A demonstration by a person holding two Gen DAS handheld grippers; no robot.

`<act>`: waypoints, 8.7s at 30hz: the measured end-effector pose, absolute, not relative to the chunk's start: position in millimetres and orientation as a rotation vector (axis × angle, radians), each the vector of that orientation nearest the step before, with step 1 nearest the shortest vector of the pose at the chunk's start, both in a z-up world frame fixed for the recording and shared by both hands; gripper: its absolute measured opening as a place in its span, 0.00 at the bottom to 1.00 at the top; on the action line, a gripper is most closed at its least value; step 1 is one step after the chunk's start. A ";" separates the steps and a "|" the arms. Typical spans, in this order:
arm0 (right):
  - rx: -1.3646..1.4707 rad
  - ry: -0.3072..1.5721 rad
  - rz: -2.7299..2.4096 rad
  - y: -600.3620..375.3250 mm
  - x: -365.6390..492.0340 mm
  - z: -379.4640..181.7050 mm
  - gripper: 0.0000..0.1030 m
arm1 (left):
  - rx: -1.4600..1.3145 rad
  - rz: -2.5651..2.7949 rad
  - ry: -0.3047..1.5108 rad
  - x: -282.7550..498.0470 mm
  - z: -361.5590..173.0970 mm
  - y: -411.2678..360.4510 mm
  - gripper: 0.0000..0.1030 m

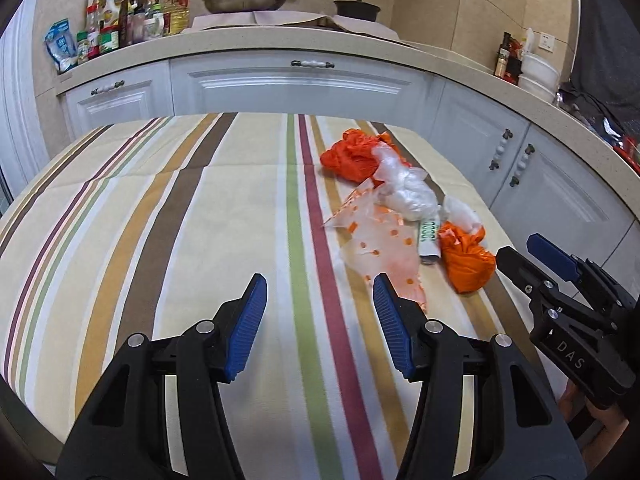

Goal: Collect trash
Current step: 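Move both tools back to the table toward the orange bag, then grasp the orange bag with the right tool while the left tool grasps the printed clear bag, then carry both bags over the bin and open both tools to drop them, then move both tools back toward the remaining trash on the table, then grasp the clear printed bag with the left tool while the right tool grasps the white bag, then carry both bags over the bin and open both tools to drop them, then move both tools back to the table toward the green-print tube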

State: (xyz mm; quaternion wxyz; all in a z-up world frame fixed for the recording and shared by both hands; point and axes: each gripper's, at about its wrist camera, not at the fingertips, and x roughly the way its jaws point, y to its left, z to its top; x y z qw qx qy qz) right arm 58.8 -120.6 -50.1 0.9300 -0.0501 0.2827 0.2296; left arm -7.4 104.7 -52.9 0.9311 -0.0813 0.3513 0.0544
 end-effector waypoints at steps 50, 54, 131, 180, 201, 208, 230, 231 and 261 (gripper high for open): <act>-0.082 0.616 0.428 -154.7 51.4 -56.3 0.31 | -0.144 0.021 0.749 21.8 -68.6 64.4 0.03; -0.082 0.616 0.420 -155.7 50.9 -56.5 0.31 | -0.150 0.013 0.743 15.6 -65.1 67.4 0.03; -0.042 0.554 0.348 -195.3 88.5 -41.0 0.46 | -0.078 -0.005 0.663 53.8 -34.5 18.8 0.44; -0.139 0.799 0.532 -102.5 131.0 -52.4 0.27 | -0.251 0.028 0.830 91.5 -75.3 93.8 0.38; -0.129 0.727 0.490 -126.6 114.7 -42.4 0.27 | -0.187 0.030 0.737 56.2 -44.7 87.6 0.17; -0.122 0.698 0.396 -163.2 104.2 -37.9 0.27 | -0.137 -0.083 0.719 56.9 -32.9 39.6 0.17; -0.012 0.695 0.035 -335.1 95.1 -53.7 0.27 | 0.085 -0.350 0.763 97.3 -58.4 -155.9 0.19; -0.009 0.694 0.031 -339.0 96.3 -54.9 0.27 | 0.093 -0.349 0.760 98.4 -59.3 -161.7 0.22; 0.020 0.651 0.130 -295.8 108.5 -41.3 0.56 | 0.002 -0.131 0.717 91.0 -39.2 -78.3 0.58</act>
